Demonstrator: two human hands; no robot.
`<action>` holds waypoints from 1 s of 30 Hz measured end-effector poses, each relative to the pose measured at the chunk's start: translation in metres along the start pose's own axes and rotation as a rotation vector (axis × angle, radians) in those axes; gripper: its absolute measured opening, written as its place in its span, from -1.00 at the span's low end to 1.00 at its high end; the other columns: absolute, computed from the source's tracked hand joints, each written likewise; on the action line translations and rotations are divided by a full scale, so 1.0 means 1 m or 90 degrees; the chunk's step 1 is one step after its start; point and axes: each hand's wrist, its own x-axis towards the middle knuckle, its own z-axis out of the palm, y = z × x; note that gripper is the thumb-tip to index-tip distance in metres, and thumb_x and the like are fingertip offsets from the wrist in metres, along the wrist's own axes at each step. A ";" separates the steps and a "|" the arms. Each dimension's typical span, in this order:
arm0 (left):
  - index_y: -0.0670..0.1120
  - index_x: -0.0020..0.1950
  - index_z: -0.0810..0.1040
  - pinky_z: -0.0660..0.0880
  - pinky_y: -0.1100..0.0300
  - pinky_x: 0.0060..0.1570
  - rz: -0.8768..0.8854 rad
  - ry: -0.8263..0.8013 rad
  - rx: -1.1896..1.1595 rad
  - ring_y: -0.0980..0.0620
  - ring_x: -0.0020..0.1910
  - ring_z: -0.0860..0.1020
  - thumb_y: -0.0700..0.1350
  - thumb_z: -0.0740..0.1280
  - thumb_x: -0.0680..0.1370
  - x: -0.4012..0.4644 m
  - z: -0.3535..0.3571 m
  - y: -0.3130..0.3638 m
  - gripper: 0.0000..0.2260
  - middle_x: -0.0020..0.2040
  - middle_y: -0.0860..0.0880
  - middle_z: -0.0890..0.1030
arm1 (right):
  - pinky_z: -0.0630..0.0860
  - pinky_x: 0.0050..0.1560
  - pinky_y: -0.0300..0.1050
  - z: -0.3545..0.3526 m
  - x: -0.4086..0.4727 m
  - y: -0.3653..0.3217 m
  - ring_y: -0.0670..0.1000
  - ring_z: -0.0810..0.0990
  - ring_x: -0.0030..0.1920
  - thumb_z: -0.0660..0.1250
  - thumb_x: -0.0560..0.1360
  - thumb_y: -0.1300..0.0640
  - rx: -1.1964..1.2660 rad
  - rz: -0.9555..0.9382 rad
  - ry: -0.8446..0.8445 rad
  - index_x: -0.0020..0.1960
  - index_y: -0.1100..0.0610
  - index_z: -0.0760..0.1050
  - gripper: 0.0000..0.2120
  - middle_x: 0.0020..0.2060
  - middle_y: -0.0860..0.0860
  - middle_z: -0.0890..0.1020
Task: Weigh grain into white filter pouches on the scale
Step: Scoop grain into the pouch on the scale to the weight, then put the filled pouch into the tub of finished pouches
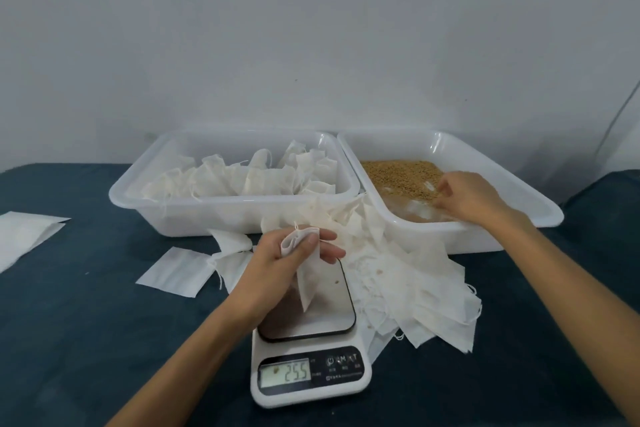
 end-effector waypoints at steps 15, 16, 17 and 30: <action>-0.20 0.06 0.60 0.62 0.01 -0.16 0.001 0.194 0.169 -0.09 -0.08 0.66 -0.13 0.13 0.78 0.137 -0.035 0.059 -0.71 -0.09 -0.13 0.72 | 0.51 -0.32 0.02 0.052 -0.102 -0.127 -0.05 0.61 -0.28 0.25 0.67 0.04 0.675 -0.248 0.248 -0.07 -0.03 0.60 -0.80 -0.34 -0.12 0.62; -0.22 0.04 0.60 0.60 0.03 -0.13 -0.042 0.181 0.197 -0.12 -0.09 0.65 -0.16 0.13 0.77 0.143 -0.034 0.052 -0.71 -0.09 -0.16 0.71 | 0.51 -0.32 -0.01 0.054 -0.102 -0.127 -0.05 0.61 -0.28 0.25 0.67 0.04 0.671 -0.256 0.240 -0.07 -0.05 0.60 -0.80 -0.34 -0.12 0.62; -0.23 0.02 0.61 0.58 0.07 -0.13 -0.079 0.158 0.232 -0.14 -0.07 0.65 -0.18 0.14 0.76 0.146 -0.034 0.044 -0.71 -0.08 -0.19 0.70 | 0.49 -0.33 -0.08 0.056 -0.103 -0.128 -0.04 0.61 -0.29 0.25 0.67 0.04 0.668 -0.266 0.230 -0.08 -0.07 0.59 -0.80 -0.35 -0.12 0.62; -0.04 -0.06 0.60 0.50 0.35 -0.23 0.032 0.320 0.429 0.13 -0.30 0.56 -0.17 0.41 0.63 0.018 -0.092 0.052 -0.91 -0.24 0.07 0.65 | 0.48 -0.29 -0.29 0.059 -0.108 -0.126 -0.02 0.63 -0.31 0.28 0.66 0.08 0.680 -0.312 0.226 -0.07 -0.03 0.60 -0.82 -0.36 -0.13 0.62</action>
